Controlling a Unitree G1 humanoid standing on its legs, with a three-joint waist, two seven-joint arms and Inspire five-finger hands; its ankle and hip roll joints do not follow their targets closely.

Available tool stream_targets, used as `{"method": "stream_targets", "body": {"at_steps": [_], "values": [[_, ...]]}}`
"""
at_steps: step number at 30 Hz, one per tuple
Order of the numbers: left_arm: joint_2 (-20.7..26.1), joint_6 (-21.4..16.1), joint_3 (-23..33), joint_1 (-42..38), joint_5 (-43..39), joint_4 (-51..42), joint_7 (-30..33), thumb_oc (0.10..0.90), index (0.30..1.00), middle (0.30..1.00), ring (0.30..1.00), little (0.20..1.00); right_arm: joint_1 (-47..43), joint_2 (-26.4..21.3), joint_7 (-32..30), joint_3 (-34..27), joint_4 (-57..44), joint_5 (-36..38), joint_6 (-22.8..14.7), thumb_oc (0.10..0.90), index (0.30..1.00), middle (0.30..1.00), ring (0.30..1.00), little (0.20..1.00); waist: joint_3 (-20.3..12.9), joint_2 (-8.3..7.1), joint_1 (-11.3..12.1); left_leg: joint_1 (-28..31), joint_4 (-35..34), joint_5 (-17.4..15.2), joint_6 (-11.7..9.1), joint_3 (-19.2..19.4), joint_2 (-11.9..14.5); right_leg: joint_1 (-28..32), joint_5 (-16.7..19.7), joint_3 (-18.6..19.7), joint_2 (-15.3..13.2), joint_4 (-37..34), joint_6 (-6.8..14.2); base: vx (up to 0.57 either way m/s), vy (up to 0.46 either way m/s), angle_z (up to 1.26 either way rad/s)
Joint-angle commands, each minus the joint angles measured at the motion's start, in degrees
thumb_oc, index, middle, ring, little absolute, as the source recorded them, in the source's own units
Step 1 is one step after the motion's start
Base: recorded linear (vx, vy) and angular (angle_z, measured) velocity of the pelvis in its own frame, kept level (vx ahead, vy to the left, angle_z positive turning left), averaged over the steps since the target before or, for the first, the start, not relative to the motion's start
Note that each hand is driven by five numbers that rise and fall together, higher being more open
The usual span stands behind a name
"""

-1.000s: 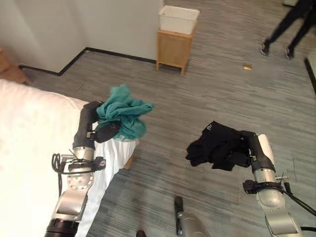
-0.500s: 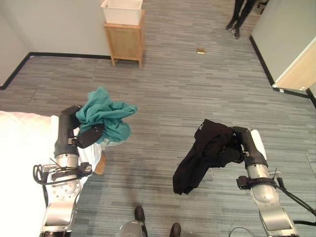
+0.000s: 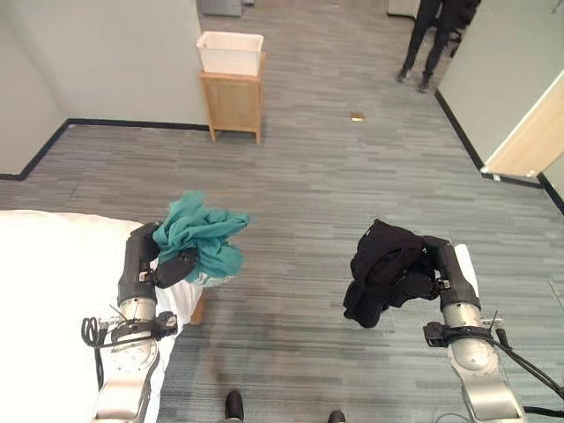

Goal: Pick up bed clothes into laundry basket.

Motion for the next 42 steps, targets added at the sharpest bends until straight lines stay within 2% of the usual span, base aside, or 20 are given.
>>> {"method": "stream_targets", "body": {"at_steps": [1, 6, 7, 15, 21, 22, 26, 28, 29, 30, 31, 32, 33, 35, 36, 39, 40, 42], "values": [[1.80, -6.33, 2.81, -2.72, -2.59, -4.45, -1.51, 0.400, 0.300, 0.300, 0.300, 0.300, -8.17, -5.92, -3.75, -3.42, -2.75, -0.18, -5.83, 0.400, 0.300, 0.300, 0.300, 0.300, -5.67, 3.38, 0.91, 0.46, 0.58, -7.49, -1.45, 2.44, 3.00, -2.53, -8.59, 0.71, 3.01, 0.58, -0.58, -0.03, 0.132, 0.07], [2.87, -5.93, 3.68, -3.78, -2.10, -4.11, -0.56, 0.400, 0.300, 0.300, 0.300, 0.300, -9.49, -6.19, -3.75, -3.66, -4.18, -0.59, -5.83, 0.400, 0.300, 0.300, 0.300, 0.300, -6.04, 2.85, 1.55, 0.27, 0.69, -7.89, -0.77, 2.59, 2.20, -3.04, -7.81, 1.31, 1.96, 0.67, 0.21, -0.01, 0.060, -0.02], [6.46, 1.64, -8.74, -12.48, 5.86, 23.66, -7.06, 0.400, 0.300, 0.300, 0.300, 0.300, -17.50, -11.02, 2.88, 13.95, 18.01, -8.00, 0.56, 0.400, 0.300, 0.300, 0.300, 0.300, -10.19, 3.28, -2.26, 3.34, 0.19, -9.52, -0.78, 2.36, 3.27, -4.85, -7.54, 7.78, 4.90, 0.44, -0.31, 0.00, 0.000, 0.00], [7.40, 2.13, -10.74, -18.02, 3.47, 23.15, -5.27, 0.400, 0.300, 0.300, 0.300, 0.300, -23.64, -14.74, 1.00, 14.54, 16.13, -5.78, 1.17, 0.400, 0.300, 0.300, 0.300, 0.300, -8.43, 3.89, -1.74, 2.46, 0.19, -8.96, -1.38, 1.66, 4.16, -5.47, -8.68, 7.60, 5.78, 0.67, -0.94, 0.00, -0.040, -0.05], [9.68, 2.69, -11.36, -23.20, 5.99, 24.17, -3.41, 0.400, 0.300, 0.300, 0.300, 0.300, -26.57, -18.03, 0.63, 15.25, 12.24, -5.72, -0.91, 0.400, 0.300, 0.300, 0.300, 0.300, -7.11, 4.42, -1.21, 2.20, 0.19, -7.77, -2.88, 1.09, 5.85, -4.89, -10.03, 6.14, 7.09, 0.81, -1.82, 0.03, -0.100, -0.04], [10.93, 2.42, -11.16, -24.79, 7.14, 23.67, -2.12, 0.400, 0.300, 0.300, 0.300, 0.300, -27.47, -19.75, 0.34, 15.54, 11.16, -6.58, -1.67, 0.400, 0.300, 0.300, 0.300, 0.300, -6.98, 4.56, -1.05, 2.20, 0.19, -7.27, -3.53, 0.95, 6.52, -4.50, -10.58, 5.58, 7.75, 0.73, -2.23, 0.05, -0.147, 0.03], [12.55, 1.88, -9.82, -25.91, 9.11, 20.69, 0.56, 0.400, 0.300, 0.300, 0.300, 0.300, -29.79, -21.19, -0.63, 16.45, 9.53, -7.55, -3.26, 0.400, 0.300, 0.300, 0.300, 0.300, -6.58, 4.83, -0.72, 2.34, 0.75, -6.68, -4.32, 0.91, 7.41, -3.90, -11.53, 5.19, 8.70, 0.57, -2.95, 0.06, -0.140, 0.08], [13.36, 1.50, -8.88, -26.89, 10.14, 18.40, 2.94, 0.400, 0.300, 0.300, 0.300, 0.300, -32.66, -22.50, -1.98, 17.15, 9.15, -8.88, -3.71, 0.400, 0.300, 0.300, 0.300, 0.300, -5.09, 4.34, 0.27, -0.27, 7.31, -7.66, -4.43, 0.07, 7.16, -3.72, -11.99, 5.34, 8.50, 0.61, -3.75, -0.03, -0.096, -0.07], [13.33, 1.57, -8.75, -26.92, 10.18, 18.31, 2.96, 0.400, 0.300, 0.300, 0.300, 0.300, -32.94, -22.51, -2.03, 17.29, 9.27, -8.89, -3.72, 0.400, 0.300, 0.300, 0.300, 0.300, -4.94, 4.37, 0.13, -0.83, 8.37, -8.18, -4.42, -0.10, 7.21, -3.76, -12.01, 5.29, 8.49, 0.65, -3.77, -0.03, -0.132, -0.11], [13.78, 1.06, -7.55, -27.34, 11.29, 15.83, 5.45, 0.400, 0.300, 0.300, 0.300, 0.300, -34.12, -24.14, -3.47, 16.72, 7.73, -10.07, -4.19, 0.400, 0.300, 0.300, 0.300, 0.300, -2.85, 3.92, 1.15, -4.93, 16.40, -7.09, -4.84, -1.25, 6.77, -3.11, -12.55, 5.19, 8.13, 0.82, -4.66, 0.03, -0.181, 0.09], [13.61, 0.37, -7.31, -28.84, 11.58, 13.18, 7.83, 0.400, 0.300, 0.300, 0.300, 0.300, -35.08, -25.80, -5.15, 15.71, 6.11, -11.04, -3.87, 0.400, 0.300, 0.300, 0.300, 0.300, -0.86, 3.47, 1.23, -10.01, 25.79, -4.23, -5.40, -0.64, 7.35, -1.66, -13.55, 4.03, 7.90, 1.03, -5.70, 0.03, -0.181, 0.21], [13.60, 0.39, -7.30, -28.87, 11.60, 13.11, 7.84, 0.400, 0.300, 0.300, 0.300, 0.300, -35.07, -25.84, -5.14, 15.63, 6.06, -11.04, -3.83, 0.400, 0.300, 0.300, 0.300, 0.300, -0.76, 3.56, 1.17, -10.37, 26.40, -4.40, -5.43, -0.83, 7.45, -1.66, -13.57, 3.95, 7.99, 1.05, -5.74, 0.11, -0.185, 0.56], [13.03, -0.67, -7.07, -28.75, 10.92, 11.07, 8.16, 0.400, 0.300, 0.300, 0.300, 0.300, -35.05, -26.15, -5.98, 14.60, 5.44, -10.48, -3.67, 0.400, 0.300, 0.300, 0.300, 0.300, 0.54, 3.17, 1.66, -14.55, 29.70, -4.59, -4.65, 1.22, 6.26, -0.55, -14.24, 3.30, 7.91, 1.15, -6.19, 0.12, -0.114, 0.45], [12.32, -1.69, -6.58, -27.47, 10.73, 9.27, 7.81, 0.400, 0.300, 0.300, 0.300, 0.300, -34.23, -25.66, -6.24, 13.65, 5.08, -9.42, -3.78, 0.400, 0.300, 0.300, 0.300, 0.300, 0.77, 2.86, 2.27, -18.95, 29.37, -7.65, -2.82, 3.48, 3.96, 0.44, -15.07, 3.05, 7.92, 0.95, -5.87, 0.21, -0.075, 0.44], [11.78, -1.97, -6.31, -26.32, 10.32, 9.16, 7.33, 0.400, 0.300, 0.300, 0.300, 0.300, -33.78, -25.09, -6.42, 13.19, 5.12, -9.04, -3.83, 0.400, 0.300, 0.300, 0.300, 0.300, 0.75, 3.08, 2.46, -19.97, 27.02, -7.97, -2.12, 4.90, 3.65, 0.98, -15.48, 3.04, 8.58, 0.78, -5.80, 0.27, -0.006, 0.42], [10.76, -2.05, -5.61, -21.95, 9.99, 9.13, 5.73, 0.400, 0.300, 0.300, 0.300, 0.300, -31.58, -24.31, -6.19, 11.97, 5.04, -9.37, -4.01, 0.400, 0.300, 0.300, 0.300, 0.300, -0.15, 3.78, 3.26, -20.74, 16.81, -3.74, -2.11, 10.04, 4.12, 3.09, -17.36, 3.08, 10.40, 0.25, -5.20, 0.37, 0.033, 0.27], [10.60, -1.85, -5.66, -20.90, 9.97, 9.49, 5.50, 0.400, 0.300, 0.300, 0.300, 0.300, -31.08, -24.20, -6.22, 11.84, 5.20, -9.67, -4.00, 0.400, 0.300, 0.300, 0.300, 0.300, -0.67, 3.46, 3.60, -19.84, 12.57, -2.57, -2.82, 10.48, 3.70, 4.06, -18.41, 3.65, 10.28, 0.21, -4.91, 0.43, 0.051, 0.04], [10.48, -1.47, -6.03, -20.38, 9.26, 10.53, 5.25, 0.400, 0.300, 0.300, 0.300, 0.300, -31.09, -23.96, -6.33, 12.02, 5.21, -10.08, -3.79, 0.400, 0.300, 0.300, 0.300, 0.300, -0.70, 3.46, 4.08, -21.55, 7.87, -1.30, -2.92, 10.43, 4.70, 5.65, -20.20, 3.71, 10.37, 0.89, -4.64, 0.37, 0.065, -0.05]]}}
